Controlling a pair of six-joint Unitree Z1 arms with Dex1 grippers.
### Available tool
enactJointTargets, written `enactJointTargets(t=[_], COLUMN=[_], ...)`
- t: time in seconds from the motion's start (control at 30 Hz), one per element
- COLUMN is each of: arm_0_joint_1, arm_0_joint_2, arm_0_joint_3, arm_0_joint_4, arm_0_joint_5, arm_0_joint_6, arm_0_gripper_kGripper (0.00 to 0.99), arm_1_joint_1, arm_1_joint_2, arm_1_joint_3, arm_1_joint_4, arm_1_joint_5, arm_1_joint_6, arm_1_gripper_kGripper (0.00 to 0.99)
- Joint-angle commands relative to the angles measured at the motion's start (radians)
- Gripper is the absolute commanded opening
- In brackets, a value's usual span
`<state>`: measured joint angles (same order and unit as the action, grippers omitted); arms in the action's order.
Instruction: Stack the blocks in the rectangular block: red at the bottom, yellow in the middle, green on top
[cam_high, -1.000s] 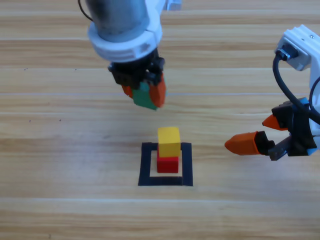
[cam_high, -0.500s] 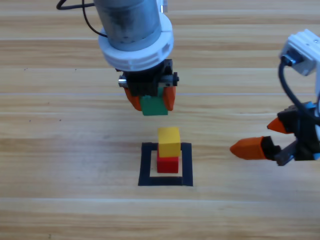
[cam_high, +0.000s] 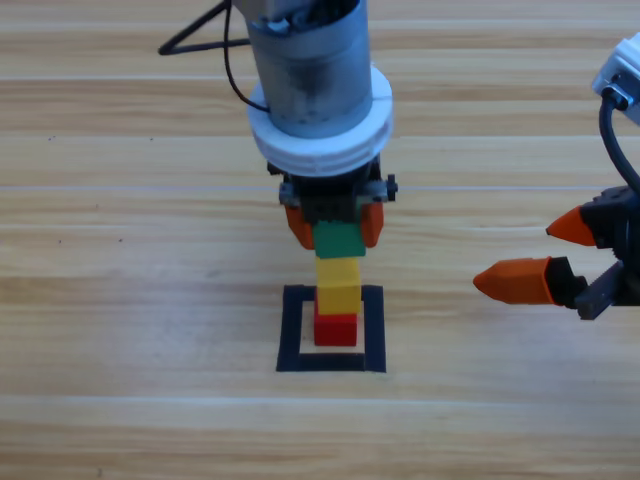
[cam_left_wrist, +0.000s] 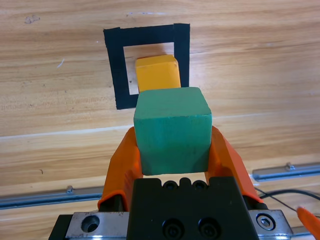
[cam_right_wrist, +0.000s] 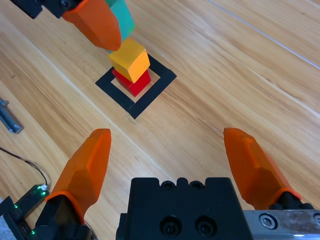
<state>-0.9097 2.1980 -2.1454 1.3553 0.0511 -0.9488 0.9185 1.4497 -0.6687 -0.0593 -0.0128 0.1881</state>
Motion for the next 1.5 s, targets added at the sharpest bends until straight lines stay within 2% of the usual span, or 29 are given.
enactJointTargets(t=[0.03, 0.67, 1.5], arm_0_joint_1=[-0.018, -0.018, -0.018], arm_0_joint_2=[0.069, 0.128, 0.103], arm_0_joint_3=[-0.010, -0.041, -0.050], arm_0_joint_4=[0.007, 0.011, 0.047], arm_0_joint_5=[0.021, 0.027, 0.039], arm_0_joint_6=[-0.005, -0.007, -0.166], arm_0_gripper_kGripper=[0.067, 0.067, 0.069], arm_1_joint_1=[-0.023, -0.023, -0.023], arm_1_joint_2=[-0.038, -0.040, -0.045], arm_1_joint_3=[0.032, 0.034, 0.035], arm_1_joint_4=[-0.007, -0.007, -0.007], arm_1_joint_5=[0.002, 0.005, 0.007], arm_1_joint_6=[-0.012, -0.013, -0.013], arm_1_gripper_kGripper=[0.990, 0.990, 0.990])
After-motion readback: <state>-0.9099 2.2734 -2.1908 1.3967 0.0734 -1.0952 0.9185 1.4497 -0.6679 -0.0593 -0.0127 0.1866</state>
